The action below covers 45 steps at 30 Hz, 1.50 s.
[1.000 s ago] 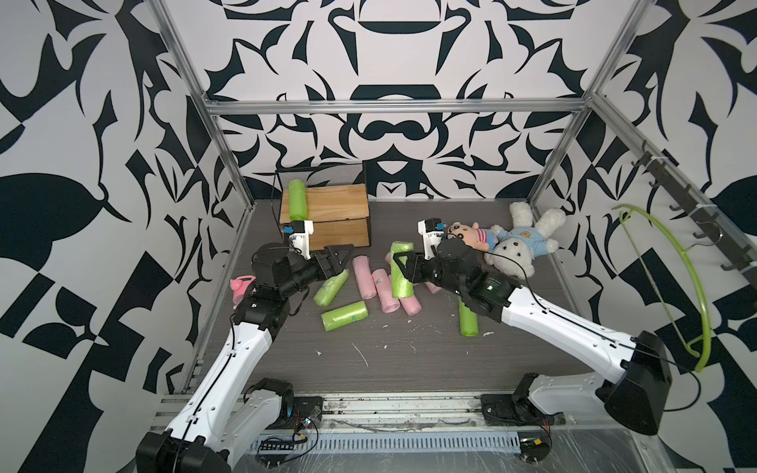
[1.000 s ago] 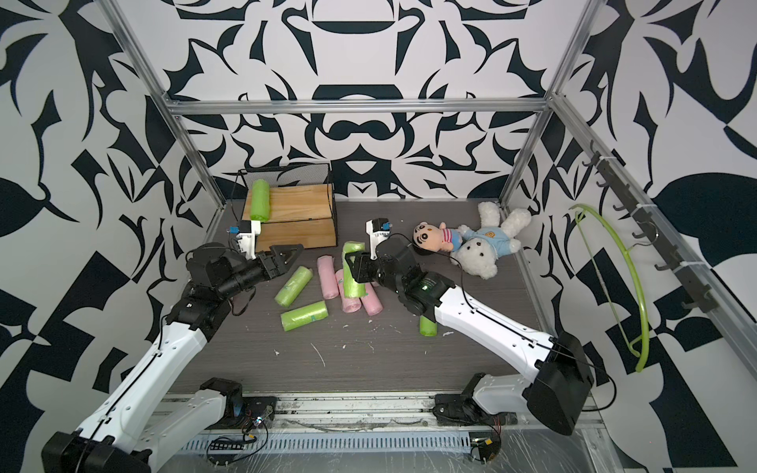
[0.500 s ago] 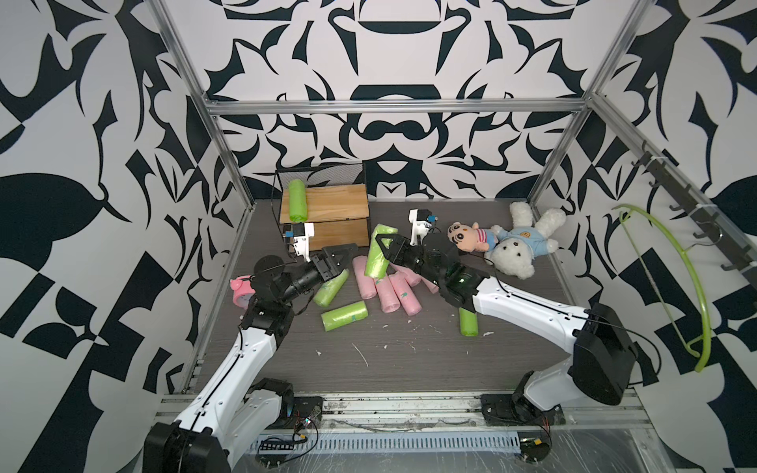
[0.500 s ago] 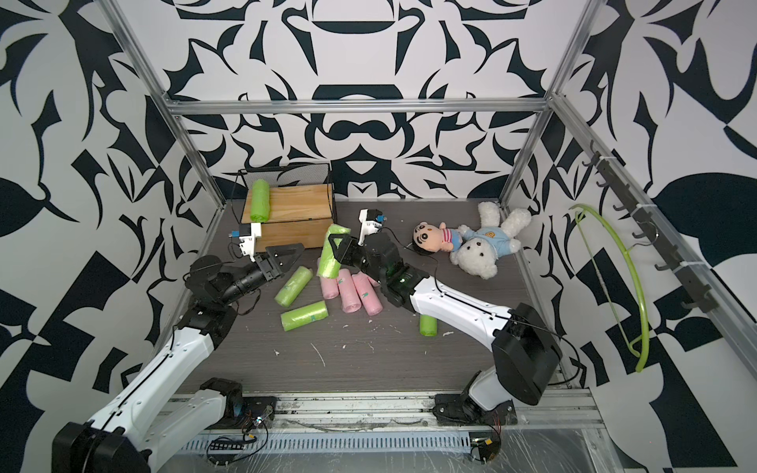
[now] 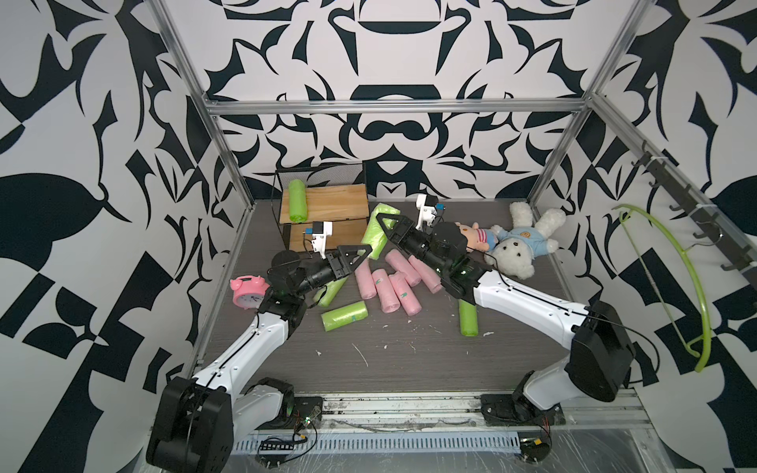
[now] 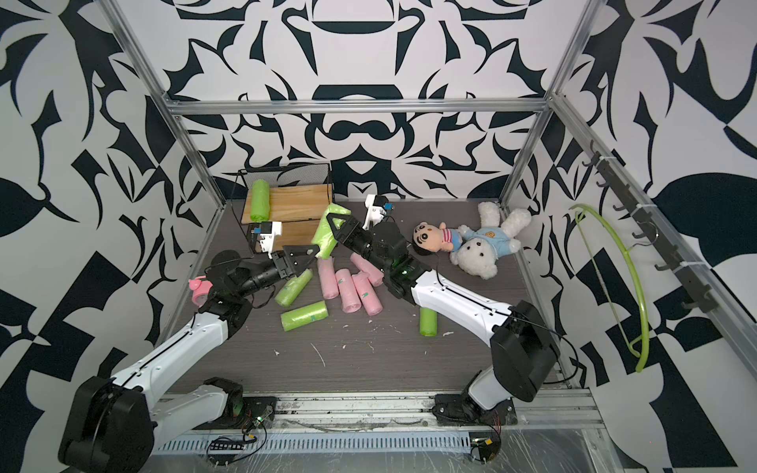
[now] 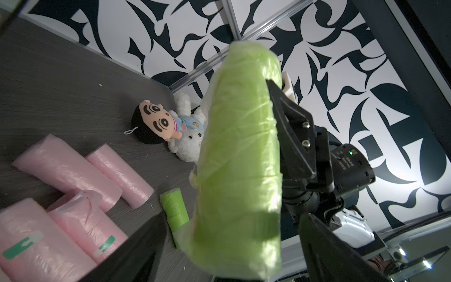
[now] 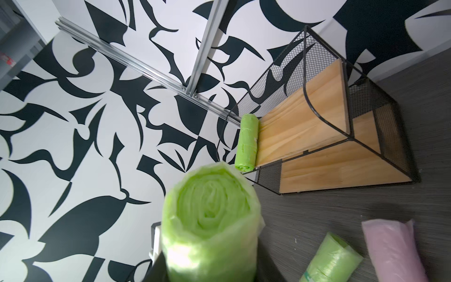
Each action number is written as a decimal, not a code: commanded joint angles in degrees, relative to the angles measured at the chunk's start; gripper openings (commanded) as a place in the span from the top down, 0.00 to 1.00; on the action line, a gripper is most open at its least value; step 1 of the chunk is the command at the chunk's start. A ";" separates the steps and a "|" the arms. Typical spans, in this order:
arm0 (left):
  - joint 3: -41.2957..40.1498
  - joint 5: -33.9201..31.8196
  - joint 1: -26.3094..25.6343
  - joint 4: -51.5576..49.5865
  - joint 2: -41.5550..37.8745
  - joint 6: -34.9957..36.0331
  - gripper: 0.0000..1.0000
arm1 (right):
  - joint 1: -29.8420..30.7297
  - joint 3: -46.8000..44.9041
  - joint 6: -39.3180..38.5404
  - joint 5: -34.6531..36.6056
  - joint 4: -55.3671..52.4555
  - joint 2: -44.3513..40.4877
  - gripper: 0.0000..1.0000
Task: Sort the rolls of trash bags by color and place them on the shelf
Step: Pick up the roll of trash bags from the center of the board.
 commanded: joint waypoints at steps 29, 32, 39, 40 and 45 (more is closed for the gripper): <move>5.05 -8.15 -1.57 4.13 1.82 2.56 0.51 | 0.13 0.47 6.99 -3.74 10.87 -1.44 0.65; 5.37 -7.89 -1.57 4.13 2.15 2.74 0.60 | 0.13 0.25 6.49 -2.98 10.35 -1.39 0.64; 5.60 -7.66 -1.23 2.40 2.07 3.86 0.77 | -0.05 -0.31 5.14 -0.90 8.41 -0.84 0.56; 5.49 -7.64 -1.13 2.35 1.87 4.03 0.81 | -0.05 -0.46 5.05 -0.62 8.02 -0.93 0.55; 5.48 -8.53 -0.55 -1.36 0.81 6.82 0.98 | -0.52 -0.85 2.50 0.89 4.99 -1.78 0.38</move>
